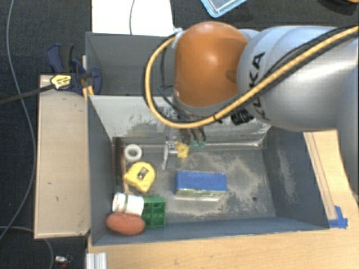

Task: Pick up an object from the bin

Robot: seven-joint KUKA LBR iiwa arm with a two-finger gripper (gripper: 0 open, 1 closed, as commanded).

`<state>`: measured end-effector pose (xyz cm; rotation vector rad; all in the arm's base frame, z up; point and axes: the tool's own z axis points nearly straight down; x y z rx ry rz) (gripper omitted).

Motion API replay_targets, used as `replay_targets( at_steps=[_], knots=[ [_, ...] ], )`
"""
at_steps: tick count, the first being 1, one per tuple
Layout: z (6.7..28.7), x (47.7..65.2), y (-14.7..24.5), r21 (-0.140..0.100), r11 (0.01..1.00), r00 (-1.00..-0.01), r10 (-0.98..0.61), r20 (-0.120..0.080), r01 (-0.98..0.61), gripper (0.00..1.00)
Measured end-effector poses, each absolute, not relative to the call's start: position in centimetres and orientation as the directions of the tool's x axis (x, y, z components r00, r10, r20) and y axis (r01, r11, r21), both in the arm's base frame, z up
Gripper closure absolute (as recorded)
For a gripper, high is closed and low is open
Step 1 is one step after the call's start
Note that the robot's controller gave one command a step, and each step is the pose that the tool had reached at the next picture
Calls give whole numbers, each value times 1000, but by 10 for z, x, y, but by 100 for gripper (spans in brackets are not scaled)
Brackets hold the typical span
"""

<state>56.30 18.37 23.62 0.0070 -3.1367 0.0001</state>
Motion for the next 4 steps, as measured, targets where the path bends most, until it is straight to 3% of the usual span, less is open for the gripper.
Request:
replay_targets(
  at_steps=[1,2,3,4],
  knots=[
    [241,565,183,1,1000,-1000,0,-3,0,0],
    [182,546,160,2,998,-998,-57,-8,-57,0],
    [142,502,144,4,991,-991,-135,-14,-136,0],
    [192,523,122,2,998,-998,-65,-8,-65,0]
  ],
)
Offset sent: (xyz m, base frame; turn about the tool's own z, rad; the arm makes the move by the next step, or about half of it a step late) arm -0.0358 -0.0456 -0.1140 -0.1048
